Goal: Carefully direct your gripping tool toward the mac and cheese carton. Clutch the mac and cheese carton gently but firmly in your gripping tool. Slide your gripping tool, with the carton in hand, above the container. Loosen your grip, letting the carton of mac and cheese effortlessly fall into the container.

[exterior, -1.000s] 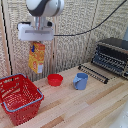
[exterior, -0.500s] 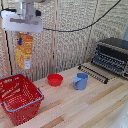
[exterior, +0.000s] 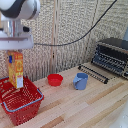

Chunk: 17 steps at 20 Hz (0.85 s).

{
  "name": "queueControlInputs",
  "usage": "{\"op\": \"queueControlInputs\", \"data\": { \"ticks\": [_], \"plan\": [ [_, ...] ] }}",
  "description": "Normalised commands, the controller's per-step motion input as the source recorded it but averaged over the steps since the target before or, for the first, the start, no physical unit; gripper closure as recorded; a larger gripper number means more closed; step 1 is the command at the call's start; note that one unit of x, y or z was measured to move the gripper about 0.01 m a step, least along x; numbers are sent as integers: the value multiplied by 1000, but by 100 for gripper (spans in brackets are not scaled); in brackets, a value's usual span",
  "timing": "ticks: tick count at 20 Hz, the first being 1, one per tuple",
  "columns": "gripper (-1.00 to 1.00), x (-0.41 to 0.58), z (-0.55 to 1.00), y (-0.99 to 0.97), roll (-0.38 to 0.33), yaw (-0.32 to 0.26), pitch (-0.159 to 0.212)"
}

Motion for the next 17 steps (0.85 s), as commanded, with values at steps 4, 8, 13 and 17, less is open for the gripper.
{"op": "queueControlInputs", "data": {
  "ticks": [4,8,13,17],
  "plan": [
    [100,56,-606,0,-157,0,-155],
    [-100,141,-249,0,-37,14,-69],
    [-100,26,170,5,-30,13,16],
    [-100,137,375,-73,27,-50,166]
  ]
}}
